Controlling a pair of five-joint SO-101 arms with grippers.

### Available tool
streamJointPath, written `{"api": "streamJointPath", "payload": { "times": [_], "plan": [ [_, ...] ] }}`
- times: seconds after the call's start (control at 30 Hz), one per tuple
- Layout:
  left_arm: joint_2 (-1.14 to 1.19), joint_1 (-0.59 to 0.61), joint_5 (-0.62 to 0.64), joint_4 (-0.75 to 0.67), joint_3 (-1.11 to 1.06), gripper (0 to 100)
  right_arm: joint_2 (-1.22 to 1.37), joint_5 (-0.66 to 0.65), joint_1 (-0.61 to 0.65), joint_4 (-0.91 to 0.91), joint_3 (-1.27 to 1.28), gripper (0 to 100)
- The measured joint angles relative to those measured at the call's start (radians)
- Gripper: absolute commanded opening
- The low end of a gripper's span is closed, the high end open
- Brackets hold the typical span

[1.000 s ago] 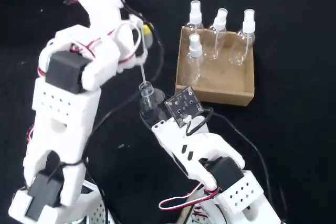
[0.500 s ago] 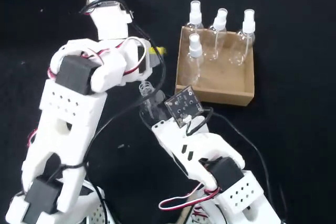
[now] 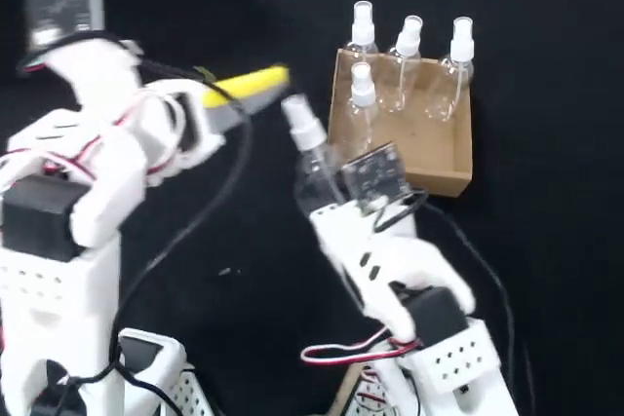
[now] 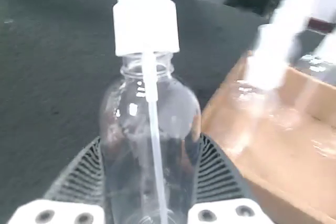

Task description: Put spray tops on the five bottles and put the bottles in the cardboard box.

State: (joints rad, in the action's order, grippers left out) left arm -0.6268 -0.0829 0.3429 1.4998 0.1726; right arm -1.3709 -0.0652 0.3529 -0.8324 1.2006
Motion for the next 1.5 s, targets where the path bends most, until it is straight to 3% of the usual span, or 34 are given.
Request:
{"api": "streamJointPath", "payload": {
  "times": [0.13, 0.33, 0.43, 0.57, 0.7, 0.83, 1.2, 1.5],
  "plan": [
    [-0.006, 0.167, -0.020, -0.023, -0.175, 45, 0.000, 0.000, -0.190, -0.074, -0.110, 1.0],
    [-0.005, 0.252, -0.150, -0.206, -0.551, 41, -0.002, 0.000, -0.597, -0.077, -0.253, 1.1],
    [-0.003, 0.252, -0.100, -0.296, -0.683, 35, -0.002, 0.002, -0.773, -0.055, -0.302, 1.1],
    [0.003, 0.219, 0.020, -0.505, -0.864, 33, 0.015, -0.023, -0.911, 0.029, -0.318, 1.1],
    [0.006, 0.173, 0.034, -0.697, -1.033, 32, 0.152, -0.054, -1.007, 0.150, -0.313, 1.1],
    [0.006, 0.167, 0.034, -0.798, -1.135, 32, 0.279, -0.057, -1.082, 0.350, -0.221, 1.0],
    [0.011, 0.167, 0.034, -1.040, -1.363, 32, 0.526, 0.049, -1.152, 1.229, 0.215, 1.1],
    [0.011, 0.167, 0.034, -1.137, -1.415, 32, 0.756, 0.051, -1.152, 1.309, 0.196, 1.1]
  ]
}}
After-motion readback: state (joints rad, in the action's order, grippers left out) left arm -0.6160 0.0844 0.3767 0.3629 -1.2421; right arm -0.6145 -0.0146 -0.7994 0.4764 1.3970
